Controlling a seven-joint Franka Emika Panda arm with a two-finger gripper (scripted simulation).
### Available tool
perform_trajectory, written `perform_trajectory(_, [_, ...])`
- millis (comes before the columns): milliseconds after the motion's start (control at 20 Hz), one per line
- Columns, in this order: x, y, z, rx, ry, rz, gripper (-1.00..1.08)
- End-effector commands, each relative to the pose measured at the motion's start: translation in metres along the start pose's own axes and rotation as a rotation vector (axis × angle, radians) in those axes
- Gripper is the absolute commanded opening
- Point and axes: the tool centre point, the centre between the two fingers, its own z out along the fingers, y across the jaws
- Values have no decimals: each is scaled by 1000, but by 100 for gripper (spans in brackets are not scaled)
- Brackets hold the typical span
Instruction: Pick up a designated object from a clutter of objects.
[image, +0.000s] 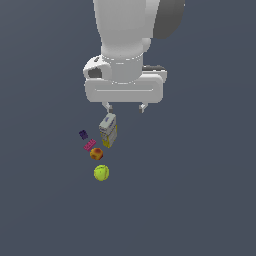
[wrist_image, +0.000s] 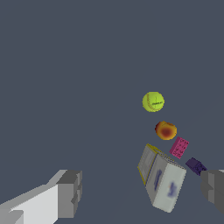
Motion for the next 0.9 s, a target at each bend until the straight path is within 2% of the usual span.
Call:
perform_trajectory(0, [0,0,0,0,0,0,100])
perform_trajectory(500, [3,-19,-15,9,32,-60,100])
perform_trajectory(850, [3,-17,-13,8,31,-67,100])
